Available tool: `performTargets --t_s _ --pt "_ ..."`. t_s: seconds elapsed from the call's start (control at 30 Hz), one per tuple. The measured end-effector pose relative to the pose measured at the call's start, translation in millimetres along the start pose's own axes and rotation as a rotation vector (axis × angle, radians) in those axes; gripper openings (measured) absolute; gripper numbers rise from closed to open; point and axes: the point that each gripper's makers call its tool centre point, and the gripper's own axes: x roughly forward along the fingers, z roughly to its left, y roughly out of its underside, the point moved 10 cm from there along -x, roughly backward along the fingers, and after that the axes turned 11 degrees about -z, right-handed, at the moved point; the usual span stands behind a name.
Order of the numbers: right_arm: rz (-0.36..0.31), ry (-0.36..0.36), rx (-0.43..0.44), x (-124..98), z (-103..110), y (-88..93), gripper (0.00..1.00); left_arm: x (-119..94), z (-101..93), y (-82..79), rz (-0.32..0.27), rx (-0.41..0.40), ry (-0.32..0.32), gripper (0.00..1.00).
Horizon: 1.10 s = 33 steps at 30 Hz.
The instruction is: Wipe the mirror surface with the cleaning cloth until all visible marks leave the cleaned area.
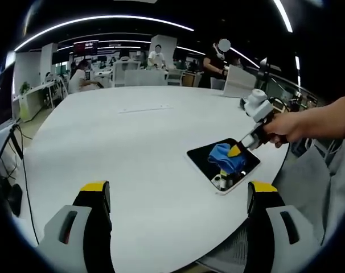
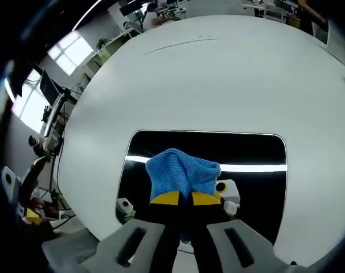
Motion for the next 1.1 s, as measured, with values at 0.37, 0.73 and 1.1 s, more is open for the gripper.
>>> performTargets --t_s 0.37,0.73,1.1 --pt "-0.004 -0.002 0.024 -8.1 -13.7 2.7 0.00 1.0 -0.9 -1.0 -0.001 0.003 0.002 0.99" --pt "-0.010 0.005 0.038 -16.9 -26.1 4.7 0.00 -1.2 -1.1 -0.1 0.008 0.010 0.003 0.99" --pt "-0.013 0.023 0.042 -22.8 -43.6 3.6 0.00 -2.3 -2.1 -1.3 0.007 0.010 -0.002 0.99"
